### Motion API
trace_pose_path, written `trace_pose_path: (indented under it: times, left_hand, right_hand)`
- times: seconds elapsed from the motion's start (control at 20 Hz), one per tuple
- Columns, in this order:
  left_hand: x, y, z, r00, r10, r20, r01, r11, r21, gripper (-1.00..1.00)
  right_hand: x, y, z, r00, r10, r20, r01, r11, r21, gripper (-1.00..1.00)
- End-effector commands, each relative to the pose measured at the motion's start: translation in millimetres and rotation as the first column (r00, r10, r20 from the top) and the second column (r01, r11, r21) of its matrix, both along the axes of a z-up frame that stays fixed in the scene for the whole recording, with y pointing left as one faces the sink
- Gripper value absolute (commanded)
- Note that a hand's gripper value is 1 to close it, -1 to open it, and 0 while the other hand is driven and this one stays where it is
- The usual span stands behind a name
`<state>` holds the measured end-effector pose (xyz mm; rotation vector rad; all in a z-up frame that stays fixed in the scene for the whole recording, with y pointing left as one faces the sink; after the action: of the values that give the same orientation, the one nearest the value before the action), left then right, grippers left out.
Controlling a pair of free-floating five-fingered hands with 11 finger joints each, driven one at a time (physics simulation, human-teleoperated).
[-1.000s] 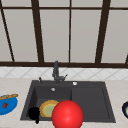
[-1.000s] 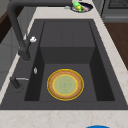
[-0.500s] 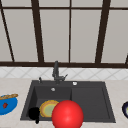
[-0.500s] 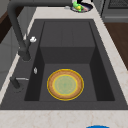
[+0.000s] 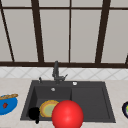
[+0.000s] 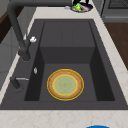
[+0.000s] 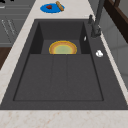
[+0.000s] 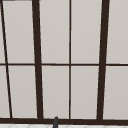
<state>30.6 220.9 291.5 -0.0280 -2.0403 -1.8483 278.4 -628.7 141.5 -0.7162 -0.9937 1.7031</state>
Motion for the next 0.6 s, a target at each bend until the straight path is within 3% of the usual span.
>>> trace_pose_path:
  times: [0.0, 0.15, 0.3, 0.5, 0.55]
  left_hand:
    - [0.0, 0.0, 0.0, 1.0000, 0.000, 0.000, 0.000, 1.0000, 0.000, 0.00]
    - [0.0, 0.0, 0.0, 1.0000, 0.000, 0.000, 0.000, 1.0000, 0.000, 0.00]
    - [0.0, 0.0, 0.0, 1.0000, 0.000, 0.000, 0.000, 1.0000, 0.000, 0.00]
    - [0.0, 0.0, 0.0, 1.0000, 0.000, 0.000, 0.000, 1.0000, 0.000, 0.00]
    - [0.0, 0.0, 0.0, 1.0000, 0.000, 0.000, 0.000, 1.0000, 0.000, 0.00]
  right_hand:
    - [-10.7, -3.8, -19.5, 0.997, 0.049, -0.067, -0.048, 0.999, 0.014, -1.00]
    - [-0.9, -7.9, -30.5, 0.995, 0.063, -0.078, -0.062, 0.998, 0.023, -1.00]
    - [3.4, -14.7, -39.3, 0.996, 0.065, -0.061, -0.059, 0.994, 0.090, -1.00]
    - [19.0, -11.0, -47.3, 0.995, 0.086, -0.043, -0.082, 0.992, 0.100, -1.00]
    - [25.0, -9.3, -47.9, 0.995, 0.086, -0.050, -0.081, 0.991, 0.103, 1.00]
